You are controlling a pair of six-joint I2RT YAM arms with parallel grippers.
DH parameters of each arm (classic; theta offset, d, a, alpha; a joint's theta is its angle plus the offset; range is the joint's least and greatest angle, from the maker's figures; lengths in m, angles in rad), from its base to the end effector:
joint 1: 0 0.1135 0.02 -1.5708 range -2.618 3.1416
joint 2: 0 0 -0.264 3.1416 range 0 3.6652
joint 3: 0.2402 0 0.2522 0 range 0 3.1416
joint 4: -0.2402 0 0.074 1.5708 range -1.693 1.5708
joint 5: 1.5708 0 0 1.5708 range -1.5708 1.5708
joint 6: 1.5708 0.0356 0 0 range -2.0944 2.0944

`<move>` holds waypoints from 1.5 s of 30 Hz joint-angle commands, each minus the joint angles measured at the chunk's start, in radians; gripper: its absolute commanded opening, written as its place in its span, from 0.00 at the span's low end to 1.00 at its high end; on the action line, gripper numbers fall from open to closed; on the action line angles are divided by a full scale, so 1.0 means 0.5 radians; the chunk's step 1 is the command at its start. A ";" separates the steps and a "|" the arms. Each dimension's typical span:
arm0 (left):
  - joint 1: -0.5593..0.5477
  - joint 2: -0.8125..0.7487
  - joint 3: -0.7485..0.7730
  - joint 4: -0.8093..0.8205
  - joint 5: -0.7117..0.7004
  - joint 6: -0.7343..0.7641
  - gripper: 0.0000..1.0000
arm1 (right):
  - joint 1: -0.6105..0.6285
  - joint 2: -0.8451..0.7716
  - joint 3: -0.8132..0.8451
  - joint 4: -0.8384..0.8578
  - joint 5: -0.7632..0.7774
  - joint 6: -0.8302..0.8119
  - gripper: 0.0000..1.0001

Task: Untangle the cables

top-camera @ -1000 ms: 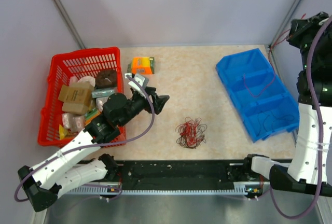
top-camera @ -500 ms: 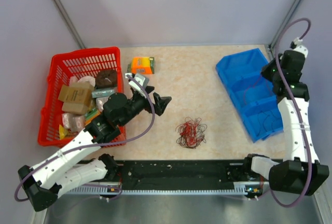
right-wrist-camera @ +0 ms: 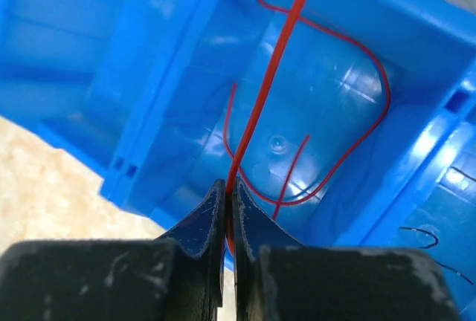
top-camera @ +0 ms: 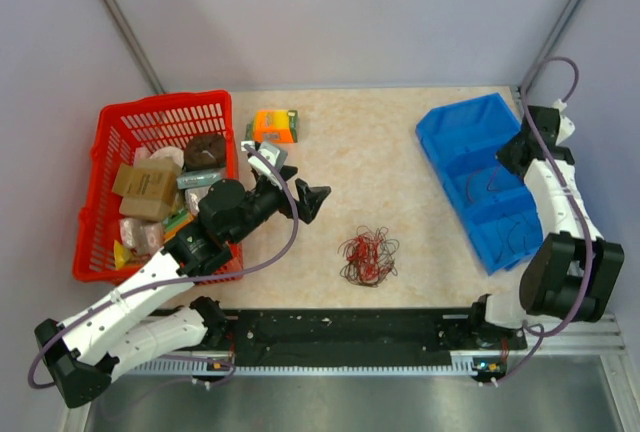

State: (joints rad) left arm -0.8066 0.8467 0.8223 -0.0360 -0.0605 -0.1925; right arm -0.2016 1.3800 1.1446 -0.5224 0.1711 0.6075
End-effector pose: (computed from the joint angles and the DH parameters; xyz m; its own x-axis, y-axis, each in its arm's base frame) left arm 0.1405 -0.1435 0.3587 -0.1709 -0.0977 -0.9804 0.6583 0.7290 -0.1874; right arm 0.2940 -0.0663 0.2989 -0.3711 0.6500 -0.6632 0.6459 0.6938 0.3185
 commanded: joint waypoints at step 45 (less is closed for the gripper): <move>-0.001 -0.049 0.034 0.081 0.041 -0.014 0.93 | -0.075 0.120 0.315 -0.155 -0.238 -0.292 0.53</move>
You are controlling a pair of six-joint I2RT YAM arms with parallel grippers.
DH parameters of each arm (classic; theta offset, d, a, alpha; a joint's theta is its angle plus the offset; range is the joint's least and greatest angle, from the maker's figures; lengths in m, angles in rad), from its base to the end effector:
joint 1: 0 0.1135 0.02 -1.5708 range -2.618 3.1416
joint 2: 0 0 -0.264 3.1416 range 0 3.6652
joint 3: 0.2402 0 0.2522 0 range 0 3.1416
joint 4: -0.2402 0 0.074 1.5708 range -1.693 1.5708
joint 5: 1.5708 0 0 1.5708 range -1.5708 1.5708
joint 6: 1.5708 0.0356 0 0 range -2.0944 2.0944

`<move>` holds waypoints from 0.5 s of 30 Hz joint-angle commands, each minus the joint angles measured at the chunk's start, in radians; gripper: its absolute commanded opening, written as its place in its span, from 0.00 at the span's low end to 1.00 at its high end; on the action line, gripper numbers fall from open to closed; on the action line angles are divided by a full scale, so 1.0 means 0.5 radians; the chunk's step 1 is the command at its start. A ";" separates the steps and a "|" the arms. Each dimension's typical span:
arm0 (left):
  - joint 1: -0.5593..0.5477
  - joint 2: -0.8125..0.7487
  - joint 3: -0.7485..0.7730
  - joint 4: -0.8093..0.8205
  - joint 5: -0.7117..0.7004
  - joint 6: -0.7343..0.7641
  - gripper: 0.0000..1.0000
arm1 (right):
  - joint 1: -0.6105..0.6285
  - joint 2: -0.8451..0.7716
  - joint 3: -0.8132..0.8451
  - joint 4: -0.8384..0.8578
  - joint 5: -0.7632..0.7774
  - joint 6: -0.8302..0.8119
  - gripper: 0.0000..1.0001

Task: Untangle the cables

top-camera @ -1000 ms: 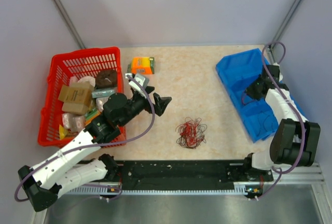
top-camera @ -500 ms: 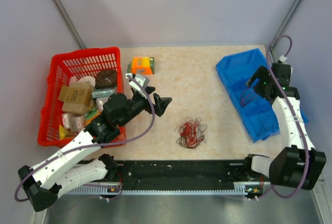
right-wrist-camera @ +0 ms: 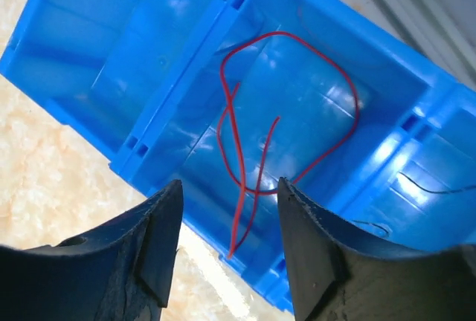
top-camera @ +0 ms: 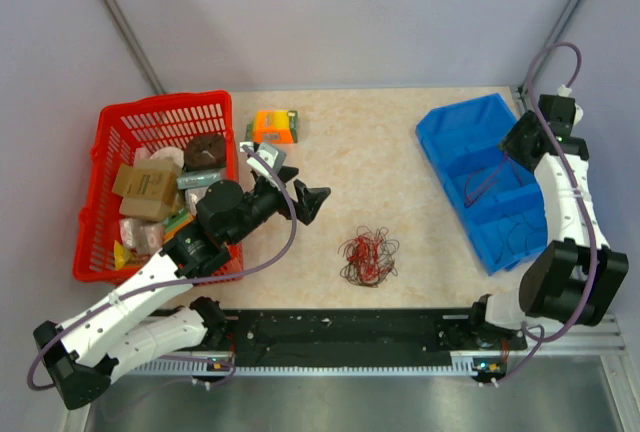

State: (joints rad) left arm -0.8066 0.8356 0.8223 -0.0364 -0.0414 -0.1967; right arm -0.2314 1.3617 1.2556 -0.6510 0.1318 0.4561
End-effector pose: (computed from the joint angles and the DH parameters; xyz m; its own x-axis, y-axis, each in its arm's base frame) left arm 0.1381 -0.1420 0.3606 -0.1691 -0.1058 -0.9799 0.6726 0.7143 -0.1932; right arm 0.2856 -0.0721 0.3304 -0.4591 0.5568 -0.6923 0.5820 0.7772 0.2391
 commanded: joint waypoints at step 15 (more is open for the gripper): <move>-0.007 0.047 0.040 0.024 -0.003 0.004 0.92 | 0.140 0.275 0.146 -0.014 0.221 -0.114 0.25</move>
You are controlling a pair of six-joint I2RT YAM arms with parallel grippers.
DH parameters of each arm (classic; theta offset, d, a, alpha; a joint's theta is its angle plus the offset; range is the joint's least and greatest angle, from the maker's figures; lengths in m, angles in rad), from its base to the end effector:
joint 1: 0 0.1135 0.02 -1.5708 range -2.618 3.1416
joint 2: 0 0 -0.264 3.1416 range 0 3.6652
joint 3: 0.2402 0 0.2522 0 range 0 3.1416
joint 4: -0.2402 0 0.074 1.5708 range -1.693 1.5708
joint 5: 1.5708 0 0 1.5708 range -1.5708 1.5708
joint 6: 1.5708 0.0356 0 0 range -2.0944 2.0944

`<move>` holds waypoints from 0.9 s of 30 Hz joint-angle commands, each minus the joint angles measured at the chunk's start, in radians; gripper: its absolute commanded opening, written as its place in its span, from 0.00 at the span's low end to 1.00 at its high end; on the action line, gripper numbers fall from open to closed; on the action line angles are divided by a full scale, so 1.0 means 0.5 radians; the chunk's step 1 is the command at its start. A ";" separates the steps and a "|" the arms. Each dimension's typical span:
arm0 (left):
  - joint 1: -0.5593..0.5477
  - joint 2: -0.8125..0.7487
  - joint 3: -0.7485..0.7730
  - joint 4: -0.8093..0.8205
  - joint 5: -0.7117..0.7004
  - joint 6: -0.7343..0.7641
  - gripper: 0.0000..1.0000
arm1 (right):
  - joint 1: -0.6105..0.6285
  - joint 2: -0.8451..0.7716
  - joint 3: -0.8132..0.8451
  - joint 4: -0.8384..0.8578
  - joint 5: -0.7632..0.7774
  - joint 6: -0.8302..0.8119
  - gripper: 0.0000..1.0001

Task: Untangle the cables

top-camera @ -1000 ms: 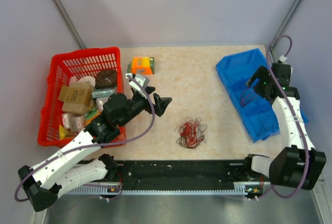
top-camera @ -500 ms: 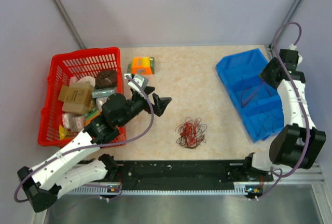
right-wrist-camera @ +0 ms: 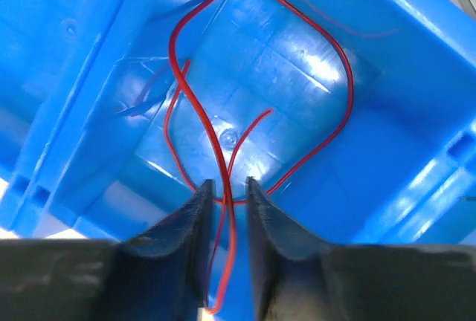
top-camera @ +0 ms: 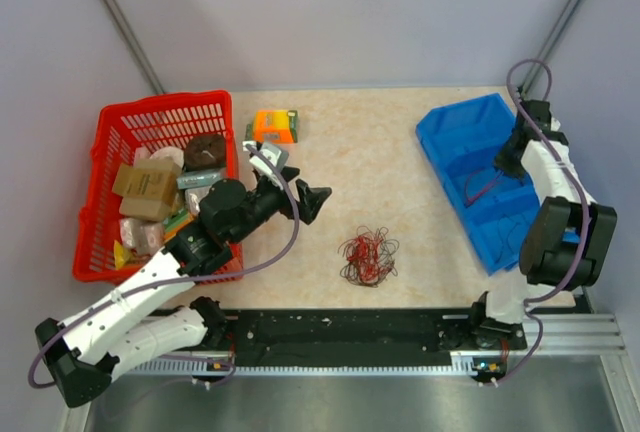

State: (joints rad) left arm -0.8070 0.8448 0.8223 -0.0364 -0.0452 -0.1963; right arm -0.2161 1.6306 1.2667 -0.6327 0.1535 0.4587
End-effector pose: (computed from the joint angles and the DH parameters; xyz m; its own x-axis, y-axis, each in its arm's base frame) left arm 0.1397 -0.1436 0.3590 -0.1746 -0.0994 -0.9796 0.6691 0.7179 -0.1921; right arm 0.3362 -0.0794 0.2542 -0.6056 0.5809 -0.5439 0.6259 0.7698 0.1254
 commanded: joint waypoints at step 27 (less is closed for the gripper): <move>-0.003 1.056 0.288 -0.108 0.907 -0.264 0.79 | 1.521 -1.525 -1.634 1.023 -1.016 0.126 0.36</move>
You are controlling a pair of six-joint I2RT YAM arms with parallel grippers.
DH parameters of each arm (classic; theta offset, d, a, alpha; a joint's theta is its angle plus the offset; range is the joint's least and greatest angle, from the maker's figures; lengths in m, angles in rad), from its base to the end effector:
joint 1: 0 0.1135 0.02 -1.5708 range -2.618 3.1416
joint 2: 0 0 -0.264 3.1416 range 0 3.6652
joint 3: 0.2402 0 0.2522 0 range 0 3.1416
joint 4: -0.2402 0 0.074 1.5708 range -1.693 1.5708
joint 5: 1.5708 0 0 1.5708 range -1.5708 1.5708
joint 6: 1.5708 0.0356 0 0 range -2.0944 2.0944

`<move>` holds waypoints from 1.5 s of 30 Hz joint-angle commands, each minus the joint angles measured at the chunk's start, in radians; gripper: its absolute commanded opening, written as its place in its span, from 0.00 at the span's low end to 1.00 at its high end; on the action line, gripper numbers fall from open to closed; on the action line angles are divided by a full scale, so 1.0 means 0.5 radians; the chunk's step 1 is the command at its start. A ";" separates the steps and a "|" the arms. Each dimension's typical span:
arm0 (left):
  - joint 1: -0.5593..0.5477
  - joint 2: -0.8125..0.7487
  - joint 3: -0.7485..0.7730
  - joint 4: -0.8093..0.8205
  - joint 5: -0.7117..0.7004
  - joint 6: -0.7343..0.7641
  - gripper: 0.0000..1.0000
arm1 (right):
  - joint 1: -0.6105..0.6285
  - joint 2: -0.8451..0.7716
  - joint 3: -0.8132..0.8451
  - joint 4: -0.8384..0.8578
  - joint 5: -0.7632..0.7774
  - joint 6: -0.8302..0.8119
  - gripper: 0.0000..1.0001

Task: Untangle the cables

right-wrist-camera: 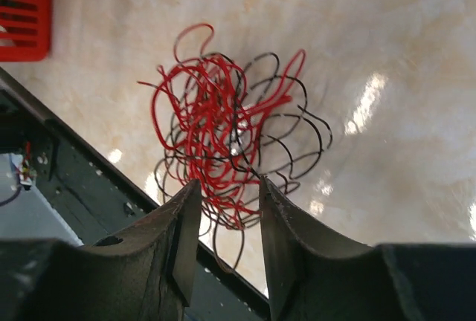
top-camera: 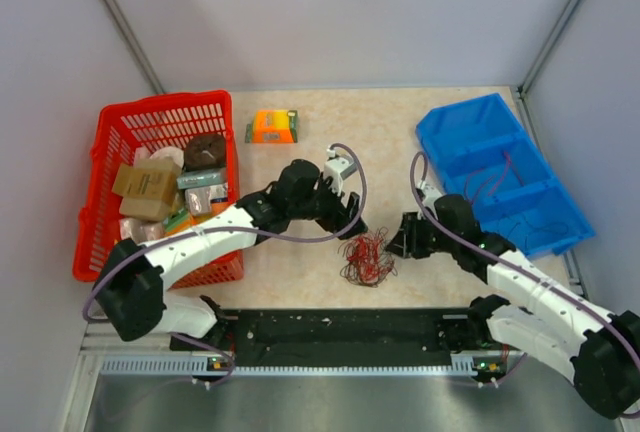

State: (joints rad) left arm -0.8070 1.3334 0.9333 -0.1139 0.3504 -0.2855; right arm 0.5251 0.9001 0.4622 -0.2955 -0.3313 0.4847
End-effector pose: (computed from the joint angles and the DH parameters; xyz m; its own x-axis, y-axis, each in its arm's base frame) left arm 0.1990 -0.2254 0.2771 -0.5756 0.2186 -0.7880 0.7535 0.5162 -0.4072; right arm 0.1527 0.1019 0.1987 -0.8308 0.0279 -0.5559 -0.3346 0.7731 0.5388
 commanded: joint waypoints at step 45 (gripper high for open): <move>0.374 0.153 -0.038 -0.407 -0.553 -0.368 0.03 | 0.048 -0.674 1.762 -0.648 1.000 0.111 0.00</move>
State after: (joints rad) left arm -0.6624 1.4998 0.9352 -0.2932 0.1146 -0.4984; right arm 0.5407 0.5537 1.2026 -0.5159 0.0135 0.6094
